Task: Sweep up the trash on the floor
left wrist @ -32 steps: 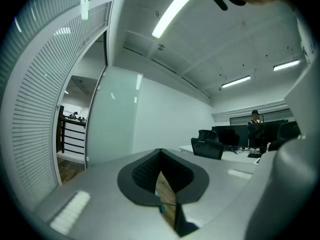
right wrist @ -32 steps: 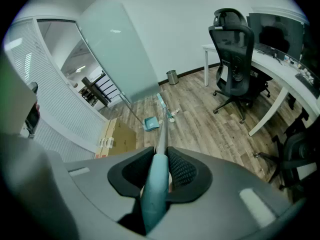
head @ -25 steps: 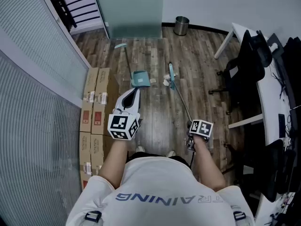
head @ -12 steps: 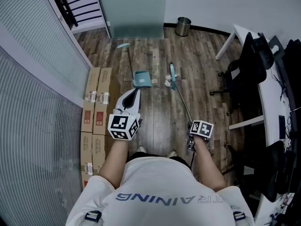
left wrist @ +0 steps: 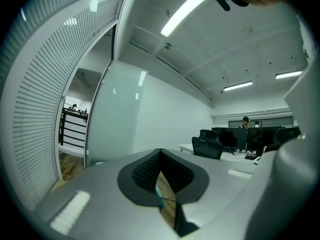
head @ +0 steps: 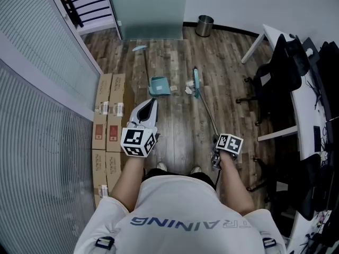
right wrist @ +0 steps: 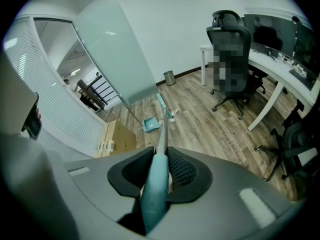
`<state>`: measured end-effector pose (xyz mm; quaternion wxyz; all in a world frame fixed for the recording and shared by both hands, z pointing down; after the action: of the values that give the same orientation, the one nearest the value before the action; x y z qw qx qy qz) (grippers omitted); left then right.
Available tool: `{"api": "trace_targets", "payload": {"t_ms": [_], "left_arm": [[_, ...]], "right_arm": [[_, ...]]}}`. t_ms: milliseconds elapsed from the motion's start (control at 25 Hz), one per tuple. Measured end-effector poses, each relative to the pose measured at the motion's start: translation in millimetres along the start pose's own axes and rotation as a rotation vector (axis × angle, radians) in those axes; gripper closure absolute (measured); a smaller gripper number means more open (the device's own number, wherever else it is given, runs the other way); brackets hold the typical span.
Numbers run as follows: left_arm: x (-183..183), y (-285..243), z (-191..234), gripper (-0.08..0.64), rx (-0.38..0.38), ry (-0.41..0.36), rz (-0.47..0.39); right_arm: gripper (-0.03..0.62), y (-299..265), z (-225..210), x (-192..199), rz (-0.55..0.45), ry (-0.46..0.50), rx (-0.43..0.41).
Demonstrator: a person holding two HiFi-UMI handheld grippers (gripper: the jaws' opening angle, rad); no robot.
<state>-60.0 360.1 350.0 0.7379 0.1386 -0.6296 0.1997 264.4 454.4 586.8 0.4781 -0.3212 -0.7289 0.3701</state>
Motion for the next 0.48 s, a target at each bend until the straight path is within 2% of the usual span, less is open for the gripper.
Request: {"api": "trace_targets", "payload": {"t_ms": [320,480], "left_arm": [[15,4,39,0.557,0.010,0.031,0.019],[15,-11,50,0.557,0.000,0.038,0.025]], "right_arm": [[0.485,-9,6,0,-0.018,-0.039,0.045],[0.486,-15,4,-14,-0.018,-0.035,0.056]]}}
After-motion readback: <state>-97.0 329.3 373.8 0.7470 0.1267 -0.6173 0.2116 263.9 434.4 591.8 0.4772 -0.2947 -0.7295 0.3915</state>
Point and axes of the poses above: the fingertips, and each gripper's own axes: y backward along the fingers, z to its left, x out of its underside, the point moved 1 cm from there along y, backward along the fingers, and after that the axes turned 1 degree about x, right-handed, at the moved point
